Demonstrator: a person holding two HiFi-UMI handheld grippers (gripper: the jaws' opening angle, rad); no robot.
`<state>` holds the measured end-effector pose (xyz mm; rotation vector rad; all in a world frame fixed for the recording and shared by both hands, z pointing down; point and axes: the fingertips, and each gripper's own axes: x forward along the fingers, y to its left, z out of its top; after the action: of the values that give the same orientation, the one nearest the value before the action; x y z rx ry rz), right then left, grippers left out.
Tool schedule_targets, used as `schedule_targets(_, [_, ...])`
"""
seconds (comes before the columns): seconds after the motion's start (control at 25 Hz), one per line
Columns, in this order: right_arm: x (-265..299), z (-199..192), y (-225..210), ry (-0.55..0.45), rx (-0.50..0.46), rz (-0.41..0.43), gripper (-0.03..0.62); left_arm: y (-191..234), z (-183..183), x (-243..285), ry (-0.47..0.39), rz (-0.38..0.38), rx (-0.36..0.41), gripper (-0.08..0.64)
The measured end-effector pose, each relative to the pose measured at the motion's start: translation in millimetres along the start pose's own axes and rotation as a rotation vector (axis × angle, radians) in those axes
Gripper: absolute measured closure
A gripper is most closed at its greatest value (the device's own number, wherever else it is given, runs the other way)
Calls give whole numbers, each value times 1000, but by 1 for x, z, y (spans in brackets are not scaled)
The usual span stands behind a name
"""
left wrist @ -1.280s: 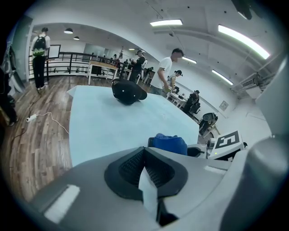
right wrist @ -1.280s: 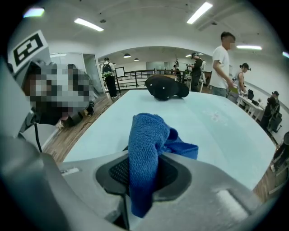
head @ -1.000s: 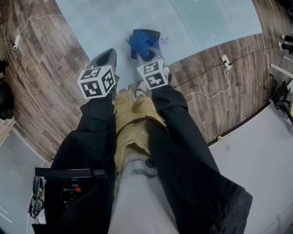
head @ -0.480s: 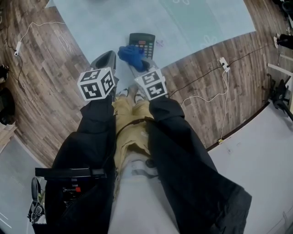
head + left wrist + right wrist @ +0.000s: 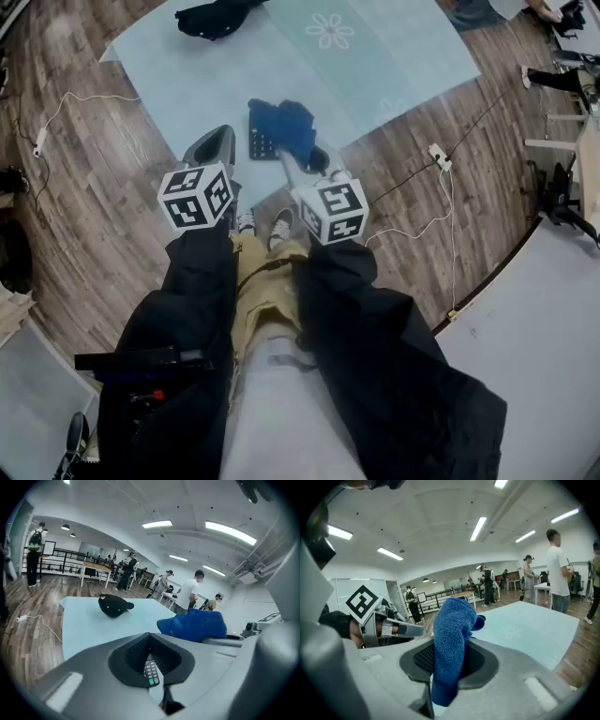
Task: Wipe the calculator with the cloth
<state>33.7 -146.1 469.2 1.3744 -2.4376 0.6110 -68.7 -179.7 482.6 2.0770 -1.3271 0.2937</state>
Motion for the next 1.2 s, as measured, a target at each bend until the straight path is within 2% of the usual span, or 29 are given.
schedule_targets(0.24, [-50,74,-12,-180,7,-66,499,-50,58,-22,-129,-76,57,560])
schedule_targets(0.4, [-78,107,-16,-268,-1,-88,497,-79,90,-35,-207,-118,100,560])
schedule_targets(0.88, [-131,169,-22,-423,-11,-152,497,-138,139,-65,-326,-199,192,560])
schedule_targets(1.2, [-146,188,-22,-475,-37,-161,499,-145,158,-75,-366,-205,230,560])
